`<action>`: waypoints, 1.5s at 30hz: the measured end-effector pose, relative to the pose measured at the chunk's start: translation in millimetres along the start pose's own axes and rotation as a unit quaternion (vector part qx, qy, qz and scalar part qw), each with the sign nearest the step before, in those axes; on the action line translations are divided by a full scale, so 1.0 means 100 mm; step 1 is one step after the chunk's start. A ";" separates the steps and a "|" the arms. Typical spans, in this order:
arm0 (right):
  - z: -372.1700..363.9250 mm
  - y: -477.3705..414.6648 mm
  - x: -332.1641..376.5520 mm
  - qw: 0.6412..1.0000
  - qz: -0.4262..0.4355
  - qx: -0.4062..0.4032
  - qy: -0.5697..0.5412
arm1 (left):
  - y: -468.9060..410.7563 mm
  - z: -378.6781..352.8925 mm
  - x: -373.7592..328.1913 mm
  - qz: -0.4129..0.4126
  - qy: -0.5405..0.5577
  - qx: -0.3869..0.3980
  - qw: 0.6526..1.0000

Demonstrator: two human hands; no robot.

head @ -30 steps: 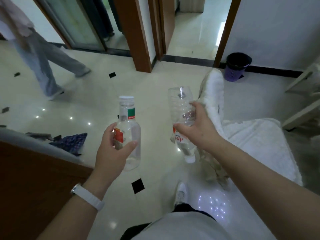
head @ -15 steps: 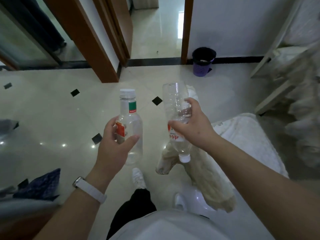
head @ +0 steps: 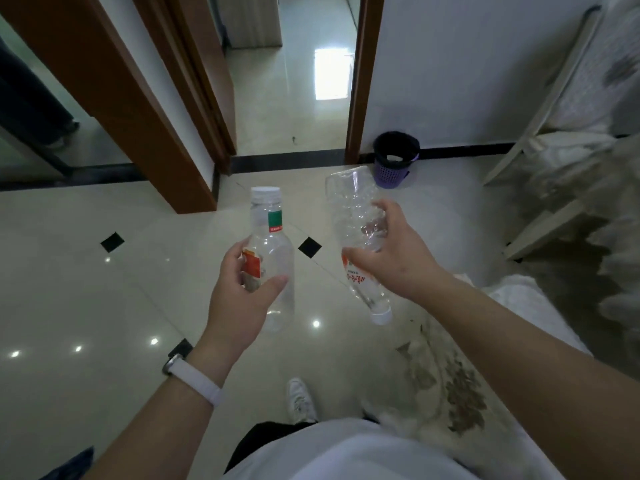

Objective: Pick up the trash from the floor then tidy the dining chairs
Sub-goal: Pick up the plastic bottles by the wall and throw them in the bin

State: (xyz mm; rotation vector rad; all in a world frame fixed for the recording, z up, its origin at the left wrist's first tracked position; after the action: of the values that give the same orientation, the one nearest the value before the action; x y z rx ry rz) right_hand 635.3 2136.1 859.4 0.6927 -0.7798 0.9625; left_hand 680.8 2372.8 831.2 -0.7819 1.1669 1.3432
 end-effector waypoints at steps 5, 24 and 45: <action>-0.21 -0.45 0.23 1.000 -0.023 -0.012 -0.001 | -0.80 0.10 -0.16 -0.001 -0.001 0.034 0.999; 0.51 -3.28 0.00 0.994 -0.085 -0.045 -0.059 | -3.45 -1.22 -1.06 0.001 -0.057 0.097 0.994; 2.19 -5.19 -0.92 0.949 -0.223 -0.214 -0.056 | -5.75 -3.77 -1.98 -0.051 -0.061 0.243 0.967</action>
State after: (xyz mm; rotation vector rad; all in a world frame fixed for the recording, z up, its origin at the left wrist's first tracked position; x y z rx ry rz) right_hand 1011.4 1709.8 816.1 0.5108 -0.8502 0.3266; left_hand 1201.4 1882.3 798.6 -0.3915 1.2697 0.9480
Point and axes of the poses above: each hand's wrist, its own y-axis away from the middle knuckle, its own z-axis out of the back of the hand, x = y × z, the point moved 2 cm from there along -y, towards the middle knuckle, and after that the axes turned 3 degrees about -x, right-handed, at the moved point
